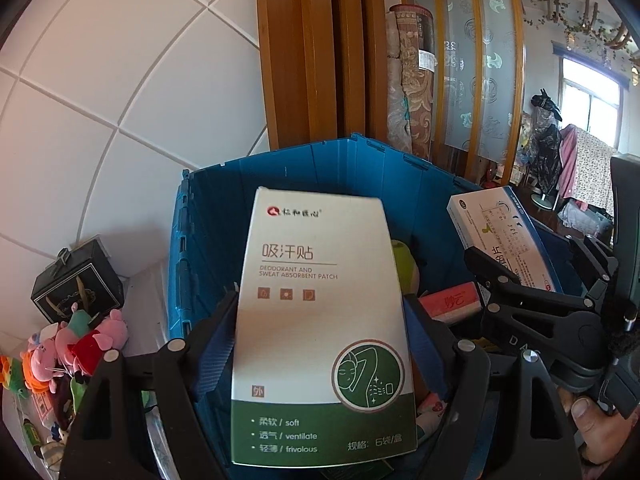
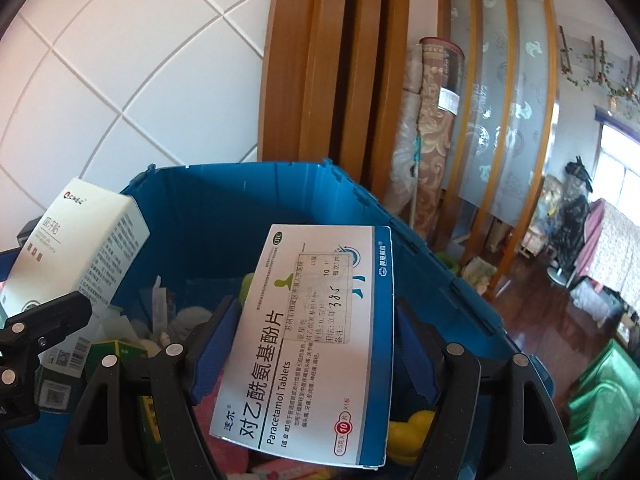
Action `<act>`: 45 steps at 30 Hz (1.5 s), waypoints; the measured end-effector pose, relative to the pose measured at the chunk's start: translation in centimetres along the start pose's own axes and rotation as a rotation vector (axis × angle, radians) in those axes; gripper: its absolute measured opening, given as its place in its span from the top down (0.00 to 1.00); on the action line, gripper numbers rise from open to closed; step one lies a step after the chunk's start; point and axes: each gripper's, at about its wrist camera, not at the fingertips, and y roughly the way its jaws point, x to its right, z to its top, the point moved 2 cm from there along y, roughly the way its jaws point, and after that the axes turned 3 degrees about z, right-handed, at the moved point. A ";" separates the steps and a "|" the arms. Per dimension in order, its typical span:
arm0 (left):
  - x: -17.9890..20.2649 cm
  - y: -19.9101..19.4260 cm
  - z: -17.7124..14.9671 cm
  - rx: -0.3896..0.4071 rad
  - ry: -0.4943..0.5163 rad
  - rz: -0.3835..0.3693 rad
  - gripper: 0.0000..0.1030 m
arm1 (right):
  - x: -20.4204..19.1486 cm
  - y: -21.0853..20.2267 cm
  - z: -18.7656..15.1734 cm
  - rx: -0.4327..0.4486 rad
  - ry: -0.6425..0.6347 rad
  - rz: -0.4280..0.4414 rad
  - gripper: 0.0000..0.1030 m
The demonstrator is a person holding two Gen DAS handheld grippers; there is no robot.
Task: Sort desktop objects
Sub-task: 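Carry both boxes over the blue crate and open both tools to drop them, then withdraw both open tools from the crate back toward the bed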
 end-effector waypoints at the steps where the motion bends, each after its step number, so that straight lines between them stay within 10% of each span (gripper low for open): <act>1: 0.0 -0.1 0.0 0.008 0.000 0.006 0.24 | 0.0 0.0 0.0 -0.001 -0.001 -0.001 0.26; 11: -2.0 -2.2 -0.4 0.046 -0.035 0.012 0.24 | 0.4 -0.4 0.1 0.010 0.020 -0.011 0.01; 19: -6.4 -4.9 -1.8 0.061 -0.084 0.011 0.23 | -2.5 -3.2 0.4 0.053 -0.003 -0.001 0.00; 33: -19.9 -9.0 -7.9 0.057 -0.247 0.105 0.24 | -15.1 -7.8 0.9 0.113 -0.115 0.095 0.00; 45: -33.2 -10.7 -16.6 -0.016 -0.378 0.333 0.23 | -26.6 -8.1 0.5 0.084 -0.210 0.289 0.00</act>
